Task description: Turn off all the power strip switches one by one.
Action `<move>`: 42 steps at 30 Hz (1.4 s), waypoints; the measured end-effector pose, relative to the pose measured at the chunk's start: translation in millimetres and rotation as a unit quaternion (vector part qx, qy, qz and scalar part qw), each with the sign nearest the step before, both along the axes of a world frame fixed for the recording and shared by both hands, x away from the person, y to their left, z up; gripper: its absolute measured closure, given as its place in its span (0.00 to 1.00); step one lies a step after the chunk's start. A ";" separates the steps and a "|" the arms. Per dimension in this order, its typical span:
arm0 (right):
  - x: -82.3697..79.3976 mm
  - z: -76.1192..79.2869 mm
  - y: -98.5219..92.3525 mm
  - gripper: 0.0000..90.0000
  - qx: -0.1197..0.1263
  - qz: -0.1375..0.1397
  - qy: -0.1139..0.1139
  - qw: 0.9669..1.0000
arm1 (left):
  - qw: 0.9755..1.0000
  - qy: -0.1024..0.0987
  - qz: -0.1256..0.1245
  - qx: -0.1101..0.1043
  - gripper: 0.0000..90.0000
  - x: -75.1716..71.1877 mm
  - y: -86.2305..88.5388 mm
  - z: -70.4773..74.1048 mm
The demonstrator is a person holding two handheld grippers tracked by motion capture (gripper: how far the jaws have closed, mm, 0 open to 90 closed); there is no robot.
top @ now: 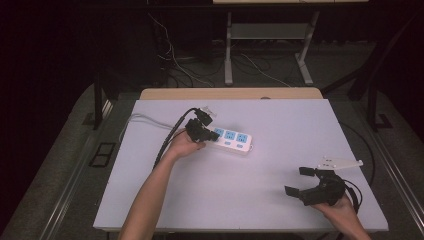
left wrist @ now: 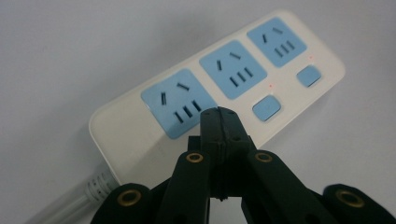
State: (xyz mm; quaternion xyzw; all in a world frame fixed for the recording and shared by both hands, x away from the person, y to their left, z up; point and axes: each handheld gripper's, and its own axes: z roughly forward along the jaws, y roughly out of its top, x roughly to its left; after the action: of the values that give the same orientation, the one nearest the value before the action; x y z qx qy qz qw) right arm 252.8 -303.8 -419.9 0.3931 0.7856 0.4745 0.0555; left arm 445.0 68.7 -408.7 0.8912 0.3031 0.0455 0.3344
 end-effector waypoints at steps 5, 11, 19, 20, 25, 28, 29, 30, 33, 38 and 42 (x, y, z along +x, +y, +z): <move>1.0 -0.7 -0.1 0.00 -0.001 0.000 0.001 1.000 | 1.000 -0.016 -0.005 0.018 1.00 -2.0 4.0 3.2; 1.4 -0.9 -0.7 0.00 0.000 -0.002 0.003 1.000 | 1.000 -0.020 -0.007 -0.002 0.99 -3.8 7.8 10.3; 1.4 -0.9 -1.2 0.00 0.001 -0.003 0.003 1.000 | 1.000 -0.021 -0.020 -0.003 0.99 -10.6 2.0 16.3; 1.3 -0.9 -1.2 0.00 0.001 -0.003 0.003 1.000 | 0.999 -0.022 -0.023 -0.002 0.99 -11.5 1.1 17.3; 1.1 -0.7 -1.4 0.00 0.002 -0.003 0.003 1.000 | 0.999 -0.025 -0.026 -0.004 0.99 -15.6 -4.1 21.4; 1.2 -0.7 -1.4 0.00 0.002 -0.003 0.002 1.000 | 0.999 -0.026 -0.032 -0.003 0.99 -16.4 -7.3 24.0; 1.2 -0.7 -1.3 0.00 0.002 -0.003 0.003 1.000 | 0.999 -0.026 -0.032 -0.006 0.99 -16.9 -8.8 24.5; 1.2 -0.7 -1.3 0.00 0.002 -0.003 0.003 1.000 | 0.999 -0.026 -0.033 -0.006 0.99 -17.2 -10.2 25.2; 1.1 -0.8 -1.2 0.00 0.001 -0.003 0.003 1.000 | 0.999 -0.027 -0.038 -0.006 0.99 -18.1 -15.0 26.7; 1.1 -0.7 -1.2 0.00 0.001 -0.003 0.003 1.000 | 0.998 -0.027 -0.048 -0.014 0.99 -20.2 -25.2 27.4; 1.0 -0.8 -1.0 0.00 0.001 -0.003 0.003 1.000 | 0.998 -0.026 -0.054 -0.015 0.99 -20.8 -31.7 26.1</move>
State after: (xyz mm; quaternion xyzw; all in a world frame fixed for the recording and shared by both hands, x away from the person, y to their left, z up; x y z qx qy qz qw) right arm 253.8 -304.8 -420.7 0.3966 0.7845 0.4737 0.0542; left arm 424.1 37.0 -382.6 0.8998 0.2461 0.0457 0.3573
